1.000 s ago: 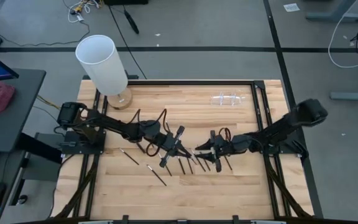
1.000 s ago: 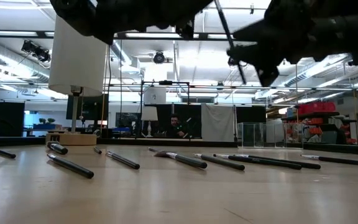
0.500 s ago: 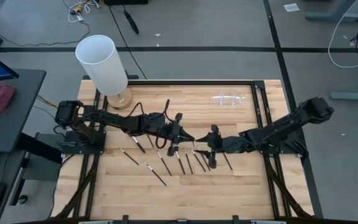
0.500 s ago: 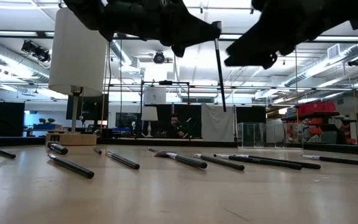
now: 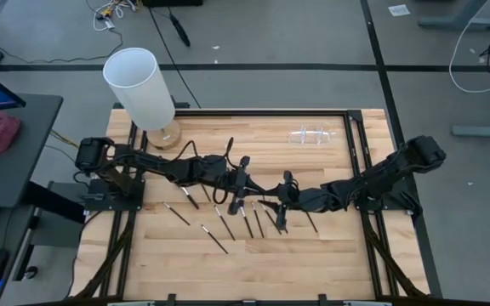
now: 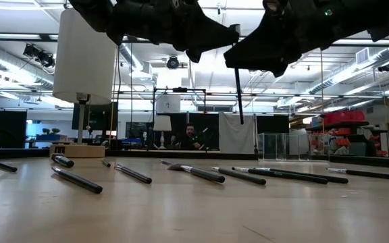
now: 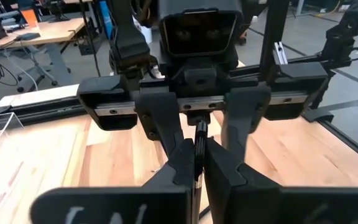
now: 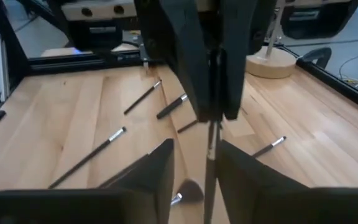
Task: Put items in baskets/containers
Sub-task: Put the brow brush into the transparent organizer
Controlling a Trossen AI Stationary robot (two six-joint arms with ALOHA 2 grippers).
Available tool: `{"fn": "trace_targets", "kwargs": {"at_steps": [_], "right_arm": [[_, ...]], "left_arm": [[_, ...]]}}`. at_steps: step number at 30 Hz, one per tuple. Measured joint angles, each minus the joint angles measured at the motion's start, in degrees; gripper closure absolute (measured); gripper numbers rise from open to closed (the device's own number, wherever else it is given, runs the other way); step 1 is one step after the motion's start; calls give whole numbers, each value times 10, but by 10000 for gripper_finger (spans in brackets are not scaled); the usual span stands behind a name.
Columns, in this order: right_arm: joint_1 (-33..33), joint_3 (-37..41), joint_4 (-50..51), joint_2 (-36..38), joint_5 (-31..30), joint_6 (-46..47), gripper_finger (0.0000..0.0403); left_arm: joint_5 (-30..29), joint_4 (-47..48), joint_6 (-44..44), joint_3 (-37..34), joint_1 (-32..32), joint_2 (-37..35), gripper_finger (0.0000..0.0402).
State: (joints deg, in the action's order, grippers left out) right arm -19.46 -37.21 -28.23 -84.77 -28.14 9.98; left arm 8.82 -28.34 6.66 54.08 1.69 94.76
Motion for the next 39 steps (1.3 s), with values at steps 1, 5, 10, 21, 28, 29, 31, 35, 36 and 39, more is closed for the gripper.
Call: {"fn": "trace_targets", "kwargs": {"at_steps": [1,5,10,21,28,29,31,35,36,39], "right_arm": [[0,0,-2,1,-1,0,298],[0,0,-1,5,-3,1,329],[0,0,0,5,-4,3,381],[2,23,11,7,-33,83,393],[3,53,12,61,-77,100,393],[6,55,13,72,-84,91,393],[16,59,18,101,-99,64,394],[69,59,38,160,-109,5,394],[89,59,41,174,-109,-9,394],[157,59,47,209,-109,-50,394]], "left_arm": [[1,-1,0,0,0,0,383],[2,-1,0,0,1,0,383],[2,0,-4,0,1,0,377],[-2,51,13,0,-9,-18,262],[-9,188,1,-8,-31,-53,183],[-14,182,1,-15,-30,-53,180],[-27,162,0,-40,-24,-51,179],[-38,28,-19,-103,-3,-47,189],[-39,-20,-24,-120,2,-47,192],[-45,-143,-37,-164,19,-48,203]]}}
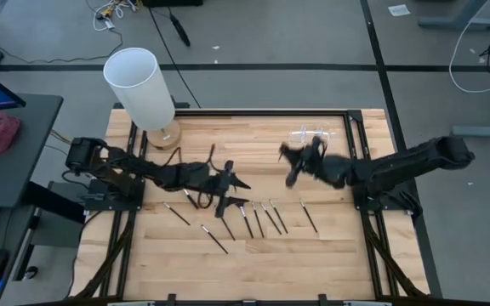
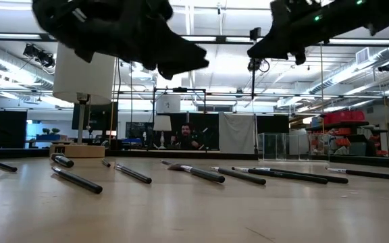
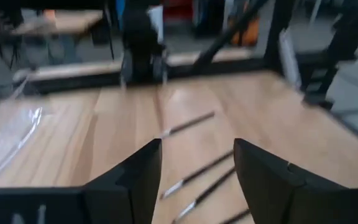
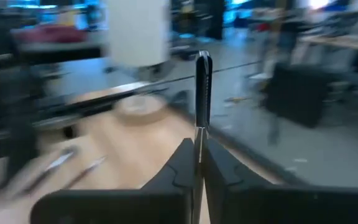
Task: Put items in baskets/containers
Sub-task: Put the brow brush into the transparent organizer
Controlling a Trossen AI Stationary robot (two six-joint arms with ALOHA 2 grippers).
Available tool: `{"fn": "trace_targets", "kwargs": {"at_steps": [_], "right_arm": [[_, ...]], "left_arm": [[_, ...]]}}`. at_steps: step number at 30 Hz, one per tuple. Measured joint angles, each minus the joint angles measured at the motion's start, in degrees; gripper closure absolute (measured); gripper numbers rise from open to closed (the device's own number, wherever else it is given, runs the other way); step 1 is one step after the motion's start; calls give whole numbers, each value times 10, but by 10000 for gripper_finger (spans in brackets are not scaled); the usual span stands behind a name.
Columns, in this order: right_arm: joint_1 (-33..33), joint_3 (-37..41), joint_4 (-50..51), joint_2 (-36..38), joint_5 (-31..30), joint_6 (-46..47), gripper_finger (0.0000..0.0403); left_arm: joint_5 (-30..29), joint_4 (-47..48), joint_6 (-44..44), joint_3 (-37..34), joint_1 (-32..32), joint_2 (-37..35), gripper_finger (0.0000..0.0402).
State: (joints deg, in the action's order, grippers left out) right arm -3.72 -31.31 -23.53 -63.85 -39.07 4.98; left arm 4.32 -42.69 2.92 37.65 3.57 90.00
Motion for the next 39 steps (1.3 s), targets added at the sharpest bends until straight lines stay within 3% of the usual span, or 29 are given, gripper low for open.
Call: {"fn": "trace_targets", "kwargs": {"at_steps": [4,10,14,26,39], "right_arm": [[113,0,1,19,2,-15,394],[262,0,21,-1,44,-18,394],[325,0,18,-39,102,17,394],[365,0,-16,-170,147,72,394],[375,0,-24,-203,155,113,394]], "left_arm": [[-15,-88,-8,-28,16,0,213],[-24,-93,-11,-31,22,0,218],[-24,-93,-18,-31,22,0,218],[-24,-93,-23,-31,22,0,219],[-27,-93,-27,-31,22,0,218]]}}
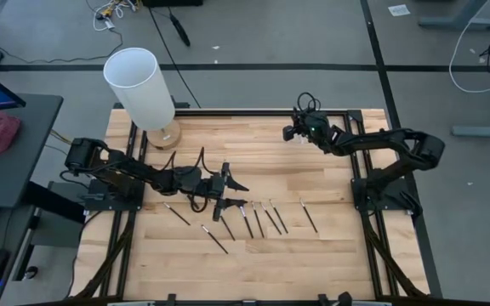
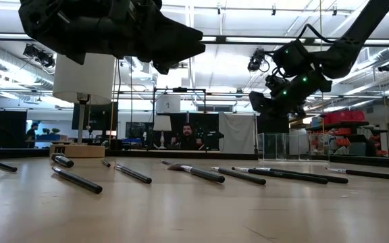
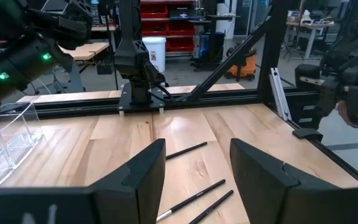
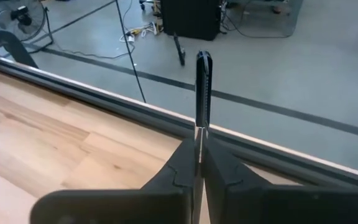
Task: Put items in baskets/containers
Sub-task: Put the brow brush into the transparent organizer, then put the liner brush into the transparent organizer
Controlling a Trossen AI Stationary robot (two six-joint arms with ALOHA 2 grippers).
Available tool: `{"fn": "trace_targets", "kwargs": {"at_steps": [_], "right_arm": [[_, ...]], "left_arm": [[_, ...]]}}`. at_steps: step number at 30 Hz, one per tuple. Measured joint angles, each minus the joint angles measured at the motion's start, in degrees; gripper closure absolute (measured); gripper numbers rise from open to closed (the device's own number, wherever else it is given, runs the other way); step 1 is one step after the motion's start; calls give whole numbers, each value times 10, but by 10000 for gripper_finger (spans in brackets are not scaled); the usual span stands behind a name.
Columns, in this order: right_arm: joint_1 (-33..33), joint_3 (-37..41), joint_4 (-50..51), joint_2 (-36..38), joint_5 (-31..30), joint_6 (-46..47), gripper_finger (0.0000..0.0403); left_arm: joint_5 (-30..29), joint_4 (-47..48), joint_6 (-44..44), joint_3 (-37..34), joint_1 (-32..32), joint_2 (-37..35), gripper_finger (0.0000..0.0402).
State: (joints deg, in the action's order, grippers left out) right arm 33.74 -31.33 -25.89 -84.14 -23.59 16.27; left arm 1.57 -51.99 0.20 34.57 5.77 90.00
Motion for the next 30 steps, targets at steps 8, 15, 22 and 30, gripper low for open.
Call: {"fn": "trace_targets", "kwargs": {"at_steps": [8,15,22,30], "right_arm": [[0,0,1,-10,7,16,356],[0,0,2,-10,7,23,301],[0,0,6,-10,7,23,275],[0,0,13,-8,7,-6,273]], "left_arm": [[-1,0,-11,0,0,0,218],[-1,0,-12,0,2,0,218],[-1,0,-12,0,2,0,218],[-1,0,-13,0,2,0,218]]}}
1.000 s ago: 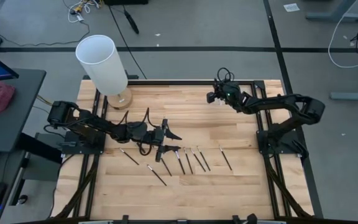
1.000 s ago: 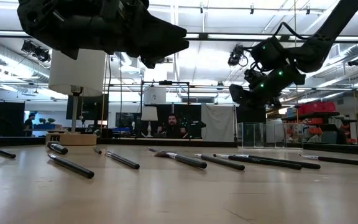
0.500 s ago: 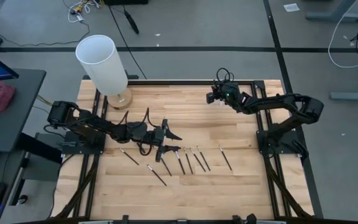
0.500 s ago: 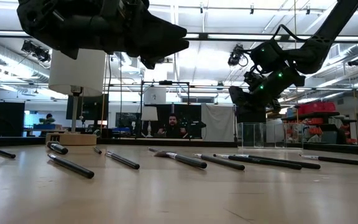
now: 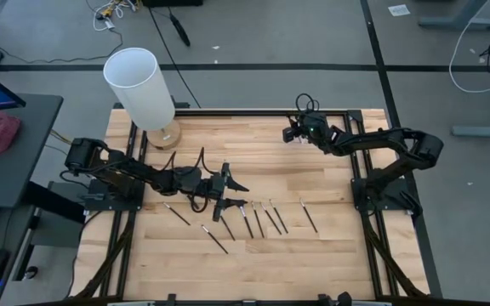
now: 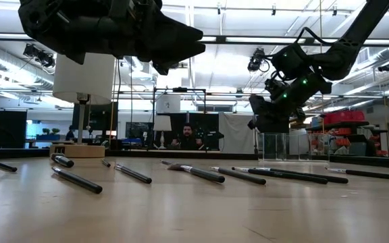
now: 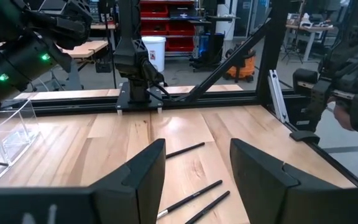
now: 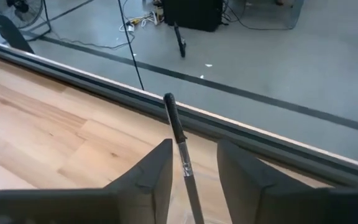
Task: Put items in baskets/containers
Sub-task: Put the liner brush into the transparent organizer
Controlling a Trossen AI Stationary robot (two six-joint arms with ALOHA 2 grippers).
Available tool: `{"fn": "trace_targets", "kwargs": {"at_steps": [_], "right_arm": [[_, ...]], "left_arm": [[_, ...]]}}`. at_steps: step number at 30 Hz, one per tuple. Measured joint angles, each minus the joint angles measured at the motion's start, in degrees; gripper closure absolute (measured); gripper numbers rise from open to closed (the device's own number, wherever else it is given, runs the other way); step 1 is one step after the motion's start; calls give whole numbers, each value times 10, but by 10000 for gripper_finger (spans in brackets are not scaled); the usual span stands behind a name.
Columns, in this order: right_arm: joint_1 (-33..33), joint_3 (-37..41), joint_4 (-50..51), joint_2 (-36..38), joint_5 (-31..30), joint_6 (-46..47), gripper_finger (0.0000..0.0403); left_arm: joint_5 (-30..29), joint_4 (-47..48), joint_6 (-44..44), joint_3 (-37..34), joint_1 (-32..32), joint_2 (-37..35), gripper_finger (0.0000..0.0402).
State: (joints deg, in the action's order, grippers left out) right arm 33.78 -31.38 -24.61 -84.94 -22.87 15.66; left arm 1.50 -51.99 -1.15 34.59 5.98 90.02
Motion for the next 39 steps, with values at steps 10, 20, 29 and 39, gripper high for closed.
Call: {"fn": "trace_targets", "kwargs": {"at_steps": [10,20,29,39], "right_arm": [[-14,0,33,100,-2,-37,273],[-173,0,83,224,72,-10,291],[-398,0,128,193,75,23,336],[-483,0,61,131,64,24,359]], "left_arm": [[0,1,-12,0,0,0,218],[-24,1,-6,0,0,0,218],[-30,15,-5,0,-1,1,218],[-43,17,8,0,-6,1,218]]}}
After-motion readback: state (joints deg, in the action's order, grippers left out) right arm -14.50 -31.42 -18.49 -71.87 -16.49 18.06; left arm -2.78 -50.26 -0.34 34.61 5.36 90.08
